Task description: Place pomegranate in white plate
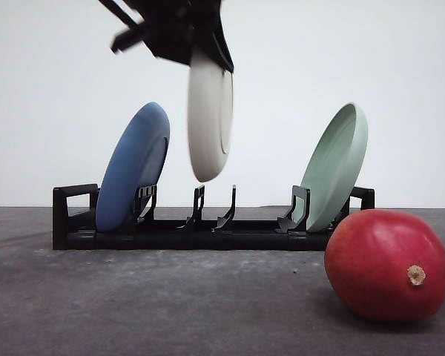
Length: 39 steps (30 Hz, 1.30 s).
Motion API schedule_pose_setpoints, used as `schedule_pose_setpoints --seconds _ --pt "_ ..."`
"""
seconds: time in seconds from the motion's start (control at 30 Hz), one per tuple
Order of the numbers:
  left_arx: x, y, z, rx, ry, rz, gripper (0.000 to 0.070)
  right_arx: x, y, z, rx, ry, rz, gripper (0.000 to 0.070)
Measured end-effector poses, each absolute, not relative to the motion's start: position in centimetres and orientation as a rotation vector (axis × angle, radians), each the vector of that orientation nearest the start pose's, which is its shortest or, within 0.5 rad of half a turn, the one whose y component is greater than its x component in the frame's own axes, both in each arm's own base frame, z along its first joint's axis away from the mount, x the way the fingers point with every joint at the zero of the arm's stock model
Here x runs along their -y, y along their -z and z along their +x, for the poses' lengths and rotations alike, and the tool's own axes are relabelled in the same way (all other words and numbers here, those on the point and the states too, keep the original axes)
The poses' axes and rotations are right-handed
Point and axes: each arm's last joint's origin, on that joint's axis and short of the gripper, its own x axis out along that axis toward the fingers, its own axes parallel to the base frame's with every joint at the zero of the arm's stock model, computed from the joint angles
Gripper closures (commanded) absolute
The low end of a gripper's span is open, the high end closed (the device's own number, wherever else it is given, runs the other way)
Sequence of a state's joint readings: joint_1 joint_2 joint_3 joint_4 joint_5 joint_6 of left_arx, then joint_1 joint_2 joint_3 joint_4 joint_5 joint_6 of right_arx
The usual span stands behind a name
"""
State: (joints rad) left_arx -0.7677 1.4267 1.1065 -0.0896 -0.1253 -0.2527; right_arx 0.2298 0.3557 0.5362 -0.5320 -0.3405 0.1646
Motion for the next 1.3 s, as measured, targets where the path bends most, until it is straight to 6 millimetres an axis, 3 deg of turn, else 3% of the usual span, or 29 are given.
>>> schedule_pose_setpoints --seconds 0.23,0.37,0.7,0.87,1.03,1.3 --pt "20.5 -32.6 18.8 -0.544 0.616 0.029 0.0699 -3.0 -26.6 8.7 -0.402 -0.534 0.178 0.033" --pt "19.9 -32.7 16.4 -0.515 0.599 0.06 0.07 -3.0 -26.6 8.7 -0.402 -0.534 0.178 0.033" --pt "17.8 -26.7 11.3 -0.481 0.551 0.121 0.0699 -3.0 -26.6 8.7 -0.402 -0.534 0.178 0.033" --pt "17.4 -24.1 9.4 -0.495 0.561 0.251 0.0699 -3.0 -26.6 8.7 -0.402 -0.534 0.178 0.033" --pt "17.7 -23.3 8.5 -0.486 0.61 0.474 0.07 -3.0 -26.6 8.7 -0.402 -0.534 0.178 0.033" --pt "19.1 -21.1 8.6 -0.5 0.673 0.781 0.07 -3.0 -26.6 8.7 -0.402 -0.534 0.178 0.033"
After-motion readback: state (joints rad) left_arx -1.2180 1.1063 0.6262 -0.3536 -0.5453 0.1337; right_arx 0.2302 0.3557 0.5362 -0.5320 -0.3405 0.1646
